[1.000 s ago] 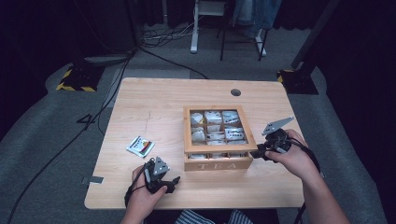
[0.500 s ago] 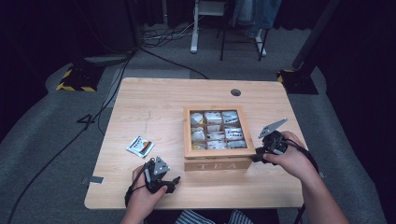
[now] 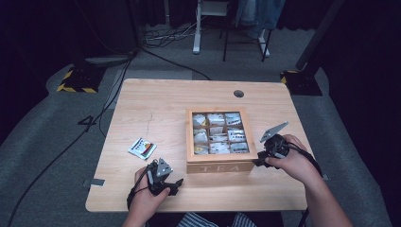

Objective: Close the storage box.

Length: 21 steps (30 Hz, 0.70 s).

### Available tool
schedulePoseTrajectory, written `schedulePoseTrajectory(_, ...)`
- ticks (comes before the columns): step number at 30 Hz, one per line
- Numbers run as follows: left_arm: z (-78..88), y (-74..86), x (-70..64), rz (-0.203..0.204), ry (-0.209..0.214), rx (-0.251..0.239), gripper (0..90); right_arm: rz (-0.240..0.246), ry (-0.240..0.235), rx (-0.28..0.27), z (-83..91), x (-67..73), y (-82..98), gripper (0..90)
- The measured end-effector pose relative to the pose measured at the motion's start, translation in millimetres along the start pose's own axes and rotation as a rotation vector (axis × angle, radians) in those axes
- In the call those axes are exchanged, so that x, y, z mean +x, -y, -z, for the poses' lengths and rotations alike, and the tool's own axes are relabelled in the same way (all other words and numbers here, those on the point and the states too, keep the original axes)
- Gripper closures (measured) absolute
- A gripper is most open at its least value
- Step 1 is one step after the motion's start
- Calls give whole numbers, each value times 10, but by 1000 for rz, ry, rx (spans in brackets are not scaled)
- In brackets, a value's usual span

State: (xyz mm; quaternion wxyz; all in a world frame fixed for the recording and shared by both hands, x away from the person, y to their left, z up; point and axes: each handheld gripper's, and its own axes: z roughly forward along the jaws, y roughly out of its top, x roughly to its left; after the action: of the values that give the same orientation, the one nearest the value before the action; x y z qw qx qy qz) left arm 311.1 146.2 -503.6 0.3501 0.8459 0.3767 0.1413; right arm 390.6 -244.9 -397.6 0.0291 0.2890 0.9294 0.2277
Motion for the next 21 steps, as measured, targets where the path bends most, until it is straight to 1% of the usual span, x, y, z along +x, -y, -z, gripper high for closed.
schedulePoseTrajectory(2, 0, -2, 0, -1, -1, 2, 219, -3, 4, 3, -11, 2, 7, 594)
schedulePoseTrajectory(5, -1, -2, -1, 0, -1, 2, 219, 8, 16, -27, -8, 13, 20, 543)
schedulePoseTrajectory(7, -1, -3, 0, -1, -1, 2, 219, 14, 24, -36, 1, 24, 21, 506)
schedulePoseTrajectory(10, -1, -3, -1, 0, -1, 2, 219, 20, 33, -35, 4, 25, 26, 493)
schedulePoseTrajectory(14, -3, -1, 6, -1, 0, -4, 220, 19, 40, -65, 36, 7, 32, 472)
schedulePoseTrajectory(15, -1, -2, 14, -4, -4, -2, 220, 17, 43, -79, 48, -1, 35, 460)
schedulePoseTrajectory(16, 0, -4, 23, 0, 2, 2, 220, 16, 49, -98, 62, -12, 40, 440)
schedulePoseTrajectory(17, -3, -3, 31, 4, 0, -2, 220, 11, 56, -123, 76, -26, 47, 421)
schedulePoseTrajectory(21, 2, -2, 71, -5, -1, -1, 219, -8, 96, -225, 165, -103, 75, 373)
